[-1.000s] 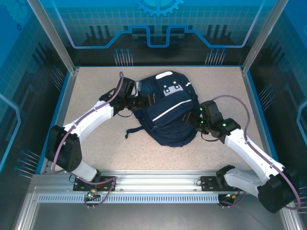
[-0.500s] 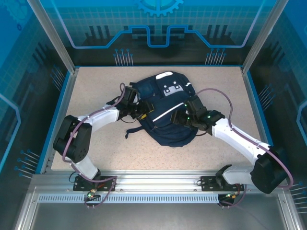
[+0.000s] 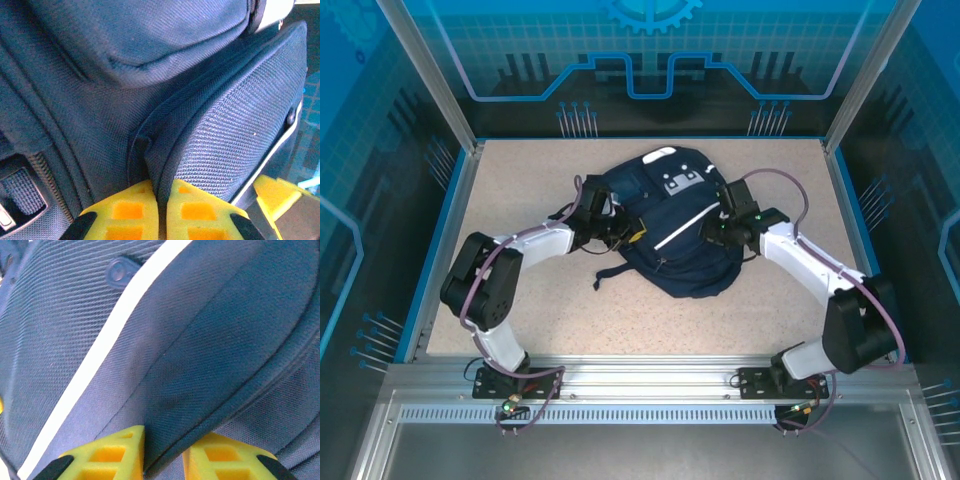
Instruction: Pack books, pencil case, and school supplies into a backpack
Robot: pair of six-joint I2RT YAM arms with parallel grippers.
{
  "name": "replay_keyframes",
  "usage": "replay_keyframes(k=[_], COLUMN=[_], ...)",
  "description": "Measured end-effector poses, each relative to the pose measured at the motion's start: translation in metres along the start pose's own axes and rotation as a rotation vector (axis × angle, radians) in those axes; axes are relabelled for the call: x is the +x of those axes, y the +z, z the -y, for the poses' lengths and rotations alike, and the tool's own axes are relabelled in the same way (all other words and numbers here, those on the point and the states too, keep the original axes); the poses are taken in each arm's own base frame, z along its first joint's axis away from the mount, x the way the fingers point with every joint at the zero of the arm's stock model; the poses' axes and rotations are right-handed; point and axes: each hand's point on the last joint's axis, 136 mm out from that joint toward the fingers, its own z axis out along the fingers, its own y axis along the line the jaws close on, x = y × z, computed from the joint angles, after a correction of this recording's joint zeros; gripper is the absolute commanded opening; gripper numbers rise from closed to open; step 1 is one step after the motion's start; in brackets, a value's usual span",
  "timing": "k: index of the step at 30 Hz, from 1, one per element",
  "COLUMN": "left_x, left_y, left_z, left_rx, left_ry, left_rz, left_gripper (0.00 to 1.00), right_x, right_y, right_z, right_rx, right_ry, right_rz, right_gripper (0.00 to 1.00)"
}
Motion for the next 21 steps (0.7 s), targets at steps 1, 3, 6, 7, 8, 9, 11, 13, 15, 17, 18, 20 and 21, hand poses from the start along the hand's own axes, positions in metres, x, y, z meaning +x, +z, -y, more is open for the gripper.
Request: replay_keyframes(k=[1,3,6,7,8,9,11,13,15,17,18,20,21], left_x=[0.000,0.000,0.000,0.001,0.001,0.001,0.000,0.000,0.000,0.000,0.000,0.000,0.000], left_y=[0.002,0.005,0.006,0.006,0.006,0.006,0.006,0.007,0.007,0.007,0.007,0.007,0.007], left_z=[0.001,0.003,0.003,0.003,0.003,0.003,0.003,0.003,0.003,0.003,0.002,0.002,0.002], left_rx=[0.008,0.022,0.027,0.026,0.026,0.026,0.026,0.026,0.026,0.026,0.026,0.026,0.026], left_ry=[-0.003,-0.009,-0.023,-0.023,-0.024,-0.024,-0.024,-0.024,-0.024,-0.024,-0.024,-0.024,-0.024], left_rz=[-0.002,-0.005,-0.010,-0.011,-0.011,-0.012,-0.011,-0.011,-0.011,-0.011,-0.012,-0.012,-0.012], left_gripper=[0.00,0.00,0.00,0.00,0.00,0.00,0.00,0.00,0.00,0.00,0.00,0.00,0.00], right_x=[-0.004,-0.013,-0.021,-0.023,-0.023,-0.022,-0.016,-0.004,0.017,0.041,0.056,0.082,0.093], right_y=[0.003,0.006,0.001,-0.004,-0.010,-0.017,-0.037,-0.055,-0.067,-0.067,-0.063,-0.050,-0.043], right_z=[0.002,0.003,0.004,0.005,0.005,0.005,-0.002,-0.019,-0.038,-0.049,-0.052,-0.054,-0.055], right_rx=[0.009,0.029,0.066,0.082,0.098,0.113,0.124,0.096,0.054,0.033,0.028,0.029,0.032], right_ry=[-0.014,-0.052,-0.095,-0.110,-0.122,-0.135,-0.168,-0.200,-0.221,-0.225,-0.224,-0.217,-0.209], right_rz=[-0.006,-0.019,-0.018,-0.006,0.008,0.021,0.055,0.088,0.105,0.093,0.076,0.040,0.022], right_gripper=[0.32,0.44,0.61,0.63,0.64,0.65,0.65,0.64,0.62,0.60,0.60,0.58,0.56])
